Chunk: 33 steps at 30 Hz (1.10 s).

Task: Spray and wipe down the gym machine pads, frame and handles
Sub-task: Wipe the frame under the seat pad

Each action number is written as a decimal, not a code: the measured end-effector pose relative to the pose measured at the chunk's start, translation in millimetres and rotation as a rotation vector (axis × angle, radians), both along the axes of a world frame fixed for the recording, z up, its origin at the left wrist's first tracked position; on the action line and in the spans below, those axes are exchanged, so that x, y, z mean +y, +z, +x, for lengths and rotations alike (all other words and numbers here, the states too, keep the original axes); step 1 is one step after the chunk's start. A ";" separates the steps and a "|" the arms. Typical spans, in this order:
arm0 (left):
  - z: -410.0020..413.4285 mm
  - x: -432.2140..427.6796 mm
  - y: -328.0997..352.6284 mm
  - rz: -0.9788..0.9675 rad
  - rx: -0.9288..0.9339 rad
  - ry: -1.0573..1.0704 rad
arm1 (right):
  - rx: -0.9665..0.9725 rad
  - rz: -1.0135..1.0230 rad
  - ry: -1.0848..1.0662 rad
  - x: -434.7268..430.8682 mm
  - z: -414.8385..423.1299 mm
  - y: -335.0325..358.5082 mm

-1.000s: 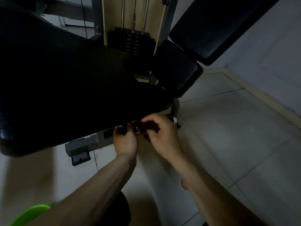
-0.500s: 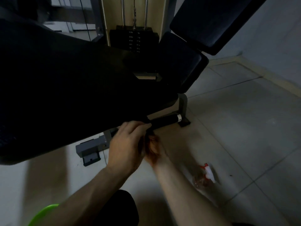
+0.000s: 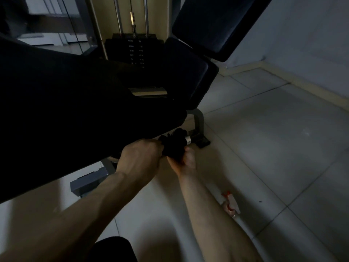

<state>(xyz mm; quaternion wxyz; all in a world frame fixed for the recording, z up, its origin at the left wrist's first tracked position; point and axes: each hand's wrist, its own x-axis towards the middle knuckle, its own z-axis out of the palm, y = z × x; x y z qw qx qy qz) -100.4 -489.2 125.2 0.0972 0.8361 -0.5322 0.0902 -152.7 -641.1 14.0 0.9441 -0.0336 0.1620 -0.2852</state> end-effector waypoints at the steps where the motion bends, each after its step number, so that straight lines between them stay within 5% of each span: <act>1: 1.3 0.0 0.1 -0.001 0.000 0.020 | 0.093 0.017 -0.041 -12.2 -2.3 3.6; 4: 1.1 -0.5 3.3 -0.013 -0.006 0.079 | 0.390 -0.180 -0.203 -49.2 -11.3 23.7; 8: -6.3 -1.7 3.5 -0.025 -0.009 0.101 | 0.859 -1.483 -0.211 -38.1 -33.9 66.4; 11: -6.4 -0.2 4.6 -0.042 0.017 0.103 | 0.914 -1.811 -0.084 -22.0 -37.7 61.5; 15: -5.1 -2.5 -1.4 -0.037 -0.001 0.111 | 0.985 -1.653 -0.113 -26.5 -19.5 44.2; 19: -5.1 -1.9 -0.5 -0.040 0.001 0.095 | 0.925 -0.823 0.231 -33.9 -13.7 56.5; 23: -0.3 -1.0 -7.8 -0.028 0.009 0.083 | 0.793 -0.330 0.071 -8.1 -2.7 61.0; 28: -1.2 -0.8 -16.2 -0.085 -0.007 0.062 | 0.920 -0.387 -0.320 44.3 -13.6 55.9; 33: 2.7 3.3 -16.2 -0.062 -0.022 0.029 | 0.906 -0.262 -0.301 68.0 -27.4 63.7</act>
